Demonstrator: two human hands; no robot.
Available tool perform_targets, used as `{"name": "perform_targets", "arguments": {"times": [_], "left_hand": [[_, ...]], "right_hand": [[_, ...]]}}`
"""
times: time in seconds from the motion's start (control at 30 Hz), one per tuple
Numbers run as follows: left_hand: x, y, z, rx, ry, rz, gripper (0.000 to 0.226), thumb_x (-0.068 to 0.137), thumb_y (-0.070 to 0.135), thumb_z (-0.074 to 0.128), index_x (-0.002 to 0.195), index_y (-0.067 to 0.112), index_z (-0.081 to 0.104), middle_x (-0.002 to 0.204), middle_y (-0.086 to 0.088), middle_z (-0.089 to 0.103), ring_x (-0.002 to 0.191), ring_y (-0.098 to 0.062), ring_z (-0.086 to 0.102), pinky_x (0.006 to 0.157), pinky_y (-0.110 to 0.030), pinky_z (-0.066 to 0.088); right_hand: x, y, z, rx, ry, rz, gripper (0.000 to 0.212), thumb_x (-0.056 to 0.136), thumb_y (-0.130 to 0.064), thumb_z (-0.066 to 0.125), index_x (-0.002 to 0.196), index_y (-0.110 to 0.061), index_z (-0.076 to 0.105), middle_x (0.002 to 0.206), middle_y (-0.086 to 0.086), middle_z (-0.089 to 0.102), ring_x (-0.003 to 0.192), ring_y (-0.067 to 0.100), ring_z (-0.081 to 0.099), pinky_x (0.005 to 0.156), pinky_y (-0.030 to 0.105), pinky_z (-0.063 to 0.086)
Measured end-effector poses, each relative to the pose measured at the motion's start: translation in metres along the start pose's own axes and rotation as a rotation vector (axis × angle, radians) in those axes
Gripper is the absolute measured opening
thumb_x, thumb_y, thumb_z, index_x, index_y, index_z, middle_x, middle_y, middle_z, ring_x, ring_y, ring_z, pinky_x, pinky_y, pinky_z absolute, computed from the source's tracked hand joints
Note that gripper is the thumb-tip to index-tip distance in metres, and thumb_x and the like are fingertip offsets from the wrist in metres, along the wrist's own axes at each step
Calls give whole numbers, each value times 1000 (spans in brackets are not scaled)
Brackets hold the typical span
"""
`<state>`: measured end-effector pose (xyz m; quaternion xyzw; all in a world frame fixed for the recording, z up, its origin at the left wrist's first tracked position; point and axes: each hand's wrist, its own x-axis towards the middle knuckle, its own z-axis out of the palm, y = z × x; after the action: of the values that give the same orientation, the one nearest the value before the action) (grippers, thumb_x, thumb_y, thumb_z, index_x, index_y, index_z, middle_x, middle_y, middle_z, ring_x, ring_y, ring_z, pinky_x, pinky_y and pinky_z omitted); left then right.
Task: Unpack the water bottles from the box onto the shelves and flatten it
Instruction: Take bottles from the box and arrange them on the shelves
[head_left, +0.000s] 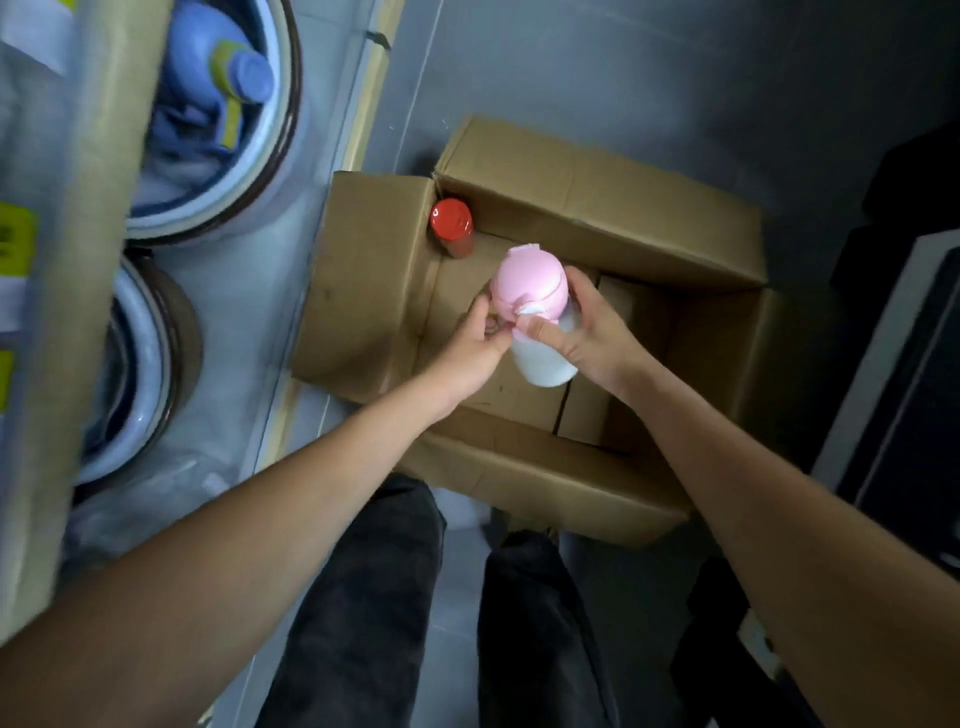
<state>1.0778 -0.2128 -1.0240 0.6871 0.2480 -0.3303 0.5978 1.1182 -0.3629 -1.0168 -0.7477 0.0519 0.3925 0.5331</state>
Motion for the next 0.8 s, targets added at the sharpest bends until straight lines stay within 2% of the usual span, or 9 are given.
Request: {"name": "perform_targets", "arguments": {"times": [0.1, 0.2, 0.27, 0.37, 0.47, 0.53, 0.67, 0.73, 0.8], "left_hand": [[-49, 25, 9, -4, 23, 23, 41, 100, 21, 44, 140, 17, 37, 120, 0, 54, 98, 1, 51, 71, 4, 38], [-98, 51, 14, -101, 48, -13, 42, 98, 34, 45, 138, 22, 36, 127, 1, 51, 115, -12, 49, 91, -23, 40], [-137, 66, 14, -179, 62, -34, 46, 96, 41, 44, 138, 28, 33, 130, 7, 46, 122, -12, 43, 92, -35, 41], [-193, 83, 11, -279, 72, -45, 53, 93, 47, 47, 140, 31, 31, 141, 9, 41, 127, -10, 39, 99, -44, 42], [-247, 87, 5, -354, 135, -28, 51, 92, 46, 49, 138, 28, 35, 139, 3, 46, 127, -16, 45, 96, -44, 48], [-286, 83, -1, -429, 168, -24, 42, 93, 42, 50, 132, 31, 40, 132, 6, 50, 122, -14, 48, 86, -36, 53], [-362, 70, -18, -520, 270, -21, 31, 94, 38, 51, 125, 31, 47, 127, 3, 56, 112, -14, 56, 70, -23, 56], [-399, 57, -26, -582, 340, -21, 35, 95, 39, 49, 127, 24, 50, 129, -2, 58, 106, -16, 61, 75, -26, 57], [-439, 42, -31, -628, 389, -10, 41, 96, 40, 48, 132, 21, 49, 131, -5, 58, 111, -21, 60, 91, -37, 53]], "right_hand": [[-34, -43, -11, -71, 2, 7, 54, 85, -31, 69, 131, -18, 45, 114, -6, 58, 97, 6, 57, 76, 16, 45], [-72, -87, -18, -122, -34, 7, 53, 86, -35, 67, 131, -17, 46, 114, -6, 58, 94, 3, 56, 73, 14, 43], [-105, -116, -17, -157, -63, 1, 53, 87, -38, 65, 131, -15, 47, 115, -3, 59, 97, 8, 57, 78, 18, 46], [-153, -154, -10, -169, -129, -8, 43, 90, -35, 62, 125, -13, 51, 112, -1, 61, 94, 5, 59, 75, 11, 48], [-199, -185, 7, -188, -209, -62, 11, 94, -26, 59, 104, -25, 55, 97, -7, 62, 84, -5, 61, 70, 6, 47], [-228, -205, 25, -217, -290, -71, 17, 92, -20, 62, 106, -22, 53, 101, -3, 62, 92, -1, 62, 77, 12, 49], [-272, -232, 70, -317, -481, -103, 40, 81, 4, 69, 115, -6, 52, 98, 4, 61, 83, 6, 62, 70, 14, 52], [-293, -240, 97, -400, -547, -122, 54, 76, 11, 70, 123, 3, 46, 103, 11, 60, 92, 16, 59, 77, 22, 52], [-312, -245, 127, -478, -589, -139, 56, 76, 7, 73, 124, 1, 46, 111, 15, 61, 100, 23, 60, 86, 29, 52]]}}
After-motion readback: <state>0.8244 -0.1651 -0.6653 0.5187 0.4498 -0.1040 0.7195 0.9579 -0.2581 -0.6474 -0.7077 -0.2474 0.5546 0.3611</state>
